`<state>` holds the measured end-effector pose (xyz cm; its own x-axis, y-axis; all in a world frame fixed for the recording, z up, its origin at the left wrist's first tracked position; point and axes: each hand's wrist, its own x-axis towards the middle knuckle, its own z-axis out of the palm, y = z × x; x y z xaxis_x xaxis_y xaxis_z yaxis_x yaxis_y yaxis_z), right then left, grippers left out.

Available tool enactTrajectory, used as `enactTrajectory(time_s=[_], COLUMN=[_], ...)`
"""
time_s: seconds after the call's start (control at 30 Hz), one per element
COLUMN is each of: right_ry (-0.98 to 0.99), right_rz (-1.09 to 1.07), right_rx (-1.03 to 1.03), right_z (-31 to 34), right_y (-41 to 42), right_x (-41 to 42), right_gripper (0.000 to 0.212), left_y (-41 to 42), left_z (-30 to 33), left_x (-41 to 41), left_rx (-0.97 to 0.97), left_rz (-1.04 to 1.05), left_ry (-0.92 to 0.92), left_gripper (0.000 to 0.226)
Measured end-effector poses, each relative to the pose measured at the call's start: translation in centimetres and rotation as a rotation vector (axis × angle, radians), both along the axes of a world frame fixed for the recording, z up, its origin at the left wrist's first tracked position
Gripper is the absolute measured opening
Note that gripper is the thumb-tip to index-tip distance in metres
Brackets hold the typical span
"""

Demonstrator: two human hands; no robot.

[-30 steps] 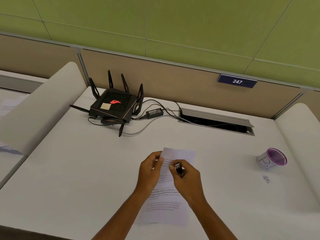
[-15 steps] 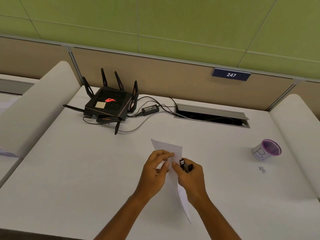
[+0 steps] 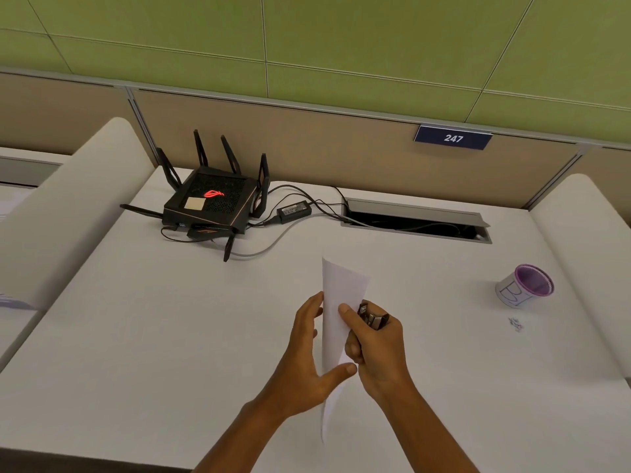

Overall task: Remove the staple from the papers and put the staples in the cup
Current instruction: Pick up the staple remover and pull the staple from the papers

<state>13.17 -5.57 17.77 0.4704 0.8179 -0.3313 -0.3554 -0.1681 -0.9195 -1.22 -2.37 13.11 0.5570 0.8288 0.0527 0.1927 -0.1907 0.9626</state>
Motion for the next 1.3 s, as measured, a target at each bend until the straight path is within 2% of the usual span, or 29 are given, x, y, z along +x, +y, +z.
enactTrajectory(time_s=[0.13,0.23,0.33,0.43,0.47,0.53,0.63,0.77,0.87,1.0,1.17,1.3], right_ry=[-0.027,-0.029,-0.104,-0.161,-0.218,-0.36,-0.383,-0.251,-0.243,-0.179,-0.145,-0.147], right_rz=[0.054,0.092,0.194,0.09,0.008,-0.124,-0.136,-0.013,0.051,0.032,0.014,-0.023], right_rx=[0.01,0.017,0.054,0.052,0.022,-0.057,-0.148,-0.207,-0.211,-0.241,-0.281,-0.322], right_z=[0.7,0.7,0.8,0.3,-0.5,-2.4,-4.6,-5.6,-5.9,-6.2,-7.0,-8.1], right_y=[-0.1,-0.3,-0.9,-1.2,-1.3,-1.7,-2.6,-3.1,-3.0,-2.0,0.0,1.9], right_x=[-1.0,-0.8,-0.3,0.4,0.8,1.8,3.2,3.7,3.4,3.5,3.8,4.4], right_gripper=[0.026,0.035,0.027,0.014,0.012,0.023,0.042,0.016,0.01,0.005,0.009,0.008], left_y=[0.0,0.3,0.7,1.1,1.3,1.6,2.4,3.8,5.2,7.4,9.7,10.7], left_z=[-0.2,-0.7,-0.6,-0.1,0.0,0.1,-0.1,-0.3,-0.4,-1.2,-4.0,-6.6], left_x=[0.1,-0.2,-0.7,-1.1,-1.3,-1.9,-2.6,-3.2,-3.4,-3.7,-4.4,-5.0], left_rx=[-0.074,-0.125,-0.138,-0.111,-0.111,-0.127,-0.214,-0.39,-0.523,-0.621,-0.587,-0.595], left_rz=[-0.052,-0.014,0.05,0.093,0.102,0.116,0.161,0.238,0.296,0.295,0.225,0.18], left_ry=[-0.032,-0.041,0.01,0.025,0.029,0.039,0.01,-0.061,-0.142,-0.196,-0.03,0.079], left_gripper=[0.098,0.078,0.058,0.048,0.049,0.051,0.048,0.043,0.043,0.045,0.044,0.057])
